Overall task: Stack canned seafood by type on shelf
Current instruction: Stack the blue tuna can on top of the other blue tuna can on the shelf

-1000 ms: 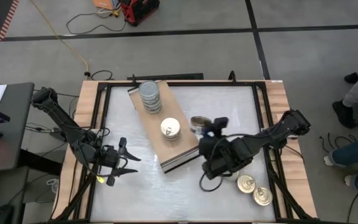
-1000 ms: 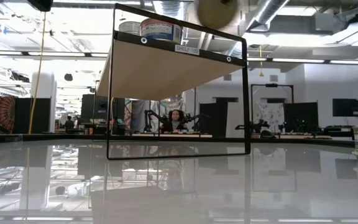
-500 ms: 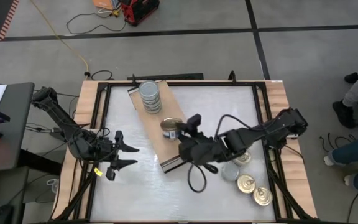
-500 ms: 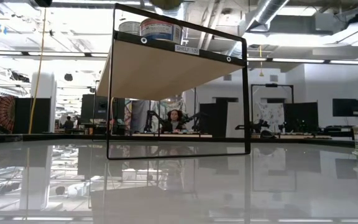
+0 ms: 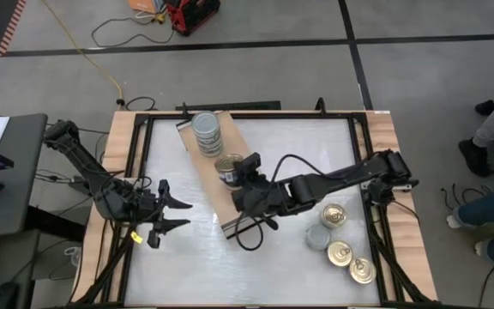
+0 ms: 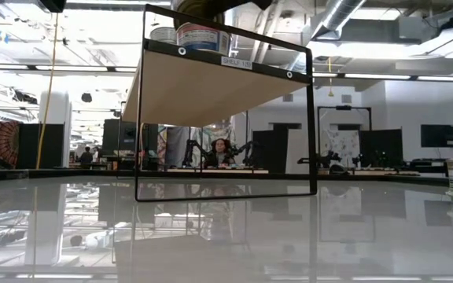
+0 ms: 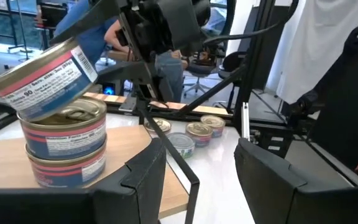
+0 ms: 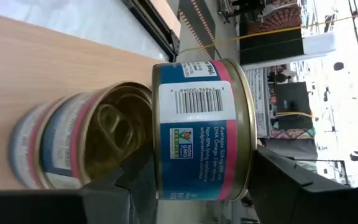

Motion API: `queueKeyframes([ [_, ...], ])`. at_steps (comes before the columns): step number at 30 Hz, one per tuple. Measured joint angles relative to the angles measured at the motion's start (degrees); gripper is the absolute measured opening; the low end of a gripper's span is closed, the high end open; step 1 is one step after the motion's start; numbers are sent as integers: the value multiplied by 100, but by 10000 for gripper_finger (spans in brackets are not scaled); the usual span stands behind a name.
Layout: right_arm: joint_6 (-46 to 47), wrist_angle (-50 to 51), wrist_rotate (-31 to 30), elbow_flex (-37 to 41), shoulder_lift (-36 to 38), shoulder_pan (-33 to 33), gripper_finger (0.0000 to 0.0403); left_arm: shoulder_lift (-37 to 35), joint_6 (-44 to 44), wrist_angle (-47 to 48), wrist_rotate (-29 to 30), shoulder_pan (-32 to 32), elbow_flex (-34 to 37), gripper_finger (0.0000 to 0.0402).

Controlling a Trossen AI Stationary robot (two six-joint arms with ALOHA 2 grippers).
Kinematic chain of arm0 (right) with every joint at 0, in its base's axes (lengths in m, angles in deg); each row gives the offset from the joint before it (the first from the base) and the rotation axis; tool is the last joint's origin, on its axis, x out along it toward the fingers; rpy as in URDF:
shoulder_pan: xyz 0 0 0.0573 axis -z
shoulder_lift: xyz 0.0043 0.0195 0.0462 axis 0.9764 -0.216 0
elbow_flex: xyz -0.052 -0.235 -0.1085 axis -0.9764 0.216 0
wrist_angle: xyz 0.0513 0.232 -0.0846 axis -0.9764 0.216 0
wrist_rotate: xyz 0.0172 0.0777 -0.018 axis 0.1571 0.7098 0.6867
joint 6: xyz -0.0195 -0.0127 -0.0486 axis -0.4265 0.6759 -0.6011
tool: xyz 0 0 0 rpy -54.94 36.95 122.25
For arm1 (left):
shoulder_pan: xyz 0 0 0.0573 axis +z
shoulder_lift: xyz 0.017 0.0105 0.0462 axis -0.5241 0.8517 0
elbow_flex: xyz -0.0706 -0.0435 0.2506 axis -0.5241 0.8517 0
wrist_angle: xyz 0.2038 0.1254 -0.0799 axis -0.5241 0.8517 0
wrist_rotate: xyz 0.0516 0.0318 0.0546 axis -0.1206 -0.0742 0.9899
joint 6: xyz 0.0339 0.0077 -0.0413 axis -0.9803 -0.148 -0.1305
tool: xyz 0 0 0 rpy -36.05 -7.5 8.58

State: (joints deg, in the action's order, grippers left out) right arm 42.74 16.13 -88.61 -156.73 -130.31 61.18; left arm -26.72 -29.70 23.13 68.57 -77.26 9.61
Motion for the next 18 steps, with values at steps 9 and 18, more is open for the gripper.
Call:
queueKeyframes([
  [9,394,290,6,-4,39,12,256,0,80,20,-39,0,0,181],
  [18,787,811,55,-4,39,-65,292,0,83,22,-17,0,0,181],
])
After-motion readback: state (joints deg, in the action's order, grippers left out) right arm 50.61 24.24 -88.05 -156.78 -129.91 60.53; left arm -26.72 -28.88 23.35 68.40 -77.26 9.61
